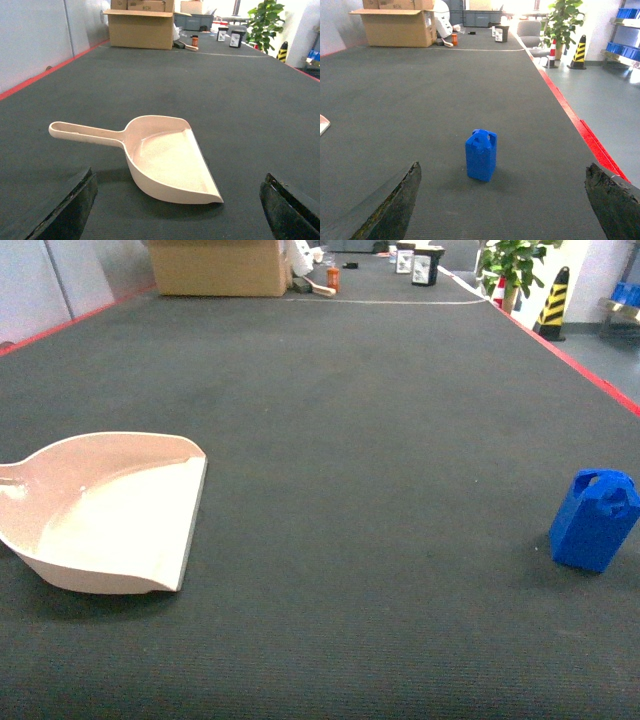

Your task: Place part in tray to right shelf

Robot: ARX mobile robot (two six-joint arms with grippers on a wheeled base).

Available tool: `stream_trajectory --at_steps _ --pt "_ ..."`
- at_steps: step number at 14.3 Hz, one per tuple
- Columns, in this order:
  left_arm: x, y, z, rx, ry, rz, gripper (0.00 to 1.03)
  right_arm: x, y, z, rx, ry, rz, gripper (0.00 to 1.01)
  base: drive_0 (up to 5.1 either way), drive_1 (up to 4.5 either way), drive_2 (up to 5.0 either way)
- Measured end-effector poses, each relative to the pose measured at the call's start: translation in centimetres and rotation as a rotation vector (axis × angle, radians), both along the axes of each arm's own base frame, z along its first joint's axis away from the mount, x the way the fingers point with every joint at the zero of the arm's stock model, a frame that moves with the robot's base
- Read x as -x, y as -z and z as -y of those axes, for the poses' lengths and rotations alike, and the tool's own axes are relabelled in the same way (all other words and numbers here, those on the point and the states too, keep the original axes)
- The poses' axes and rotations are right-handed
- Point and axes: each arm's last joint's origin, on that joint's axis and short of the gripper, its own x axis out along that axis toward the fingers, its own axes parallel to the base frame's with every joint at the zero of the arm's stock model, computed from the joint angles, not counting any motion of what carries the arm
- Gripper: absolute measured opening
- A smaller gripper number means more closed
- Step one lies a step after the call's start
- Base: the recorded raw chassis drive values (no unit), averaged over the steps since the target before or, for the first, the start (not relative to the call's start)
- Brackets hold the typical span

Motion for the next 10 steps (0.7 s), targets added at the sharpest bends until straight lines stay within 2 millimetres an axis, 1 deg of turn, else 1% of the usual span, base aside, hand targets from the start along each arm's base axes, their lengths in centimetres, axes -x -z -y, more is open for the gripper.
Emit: stream_trajectory --at_steps 10 --pt "0.00 0.00 0.00 0.000 0.000 0.000 0.98 0.00 0.00 0.00 0.000 0.000 0.000 0.98 0.0 0.00 0.0"
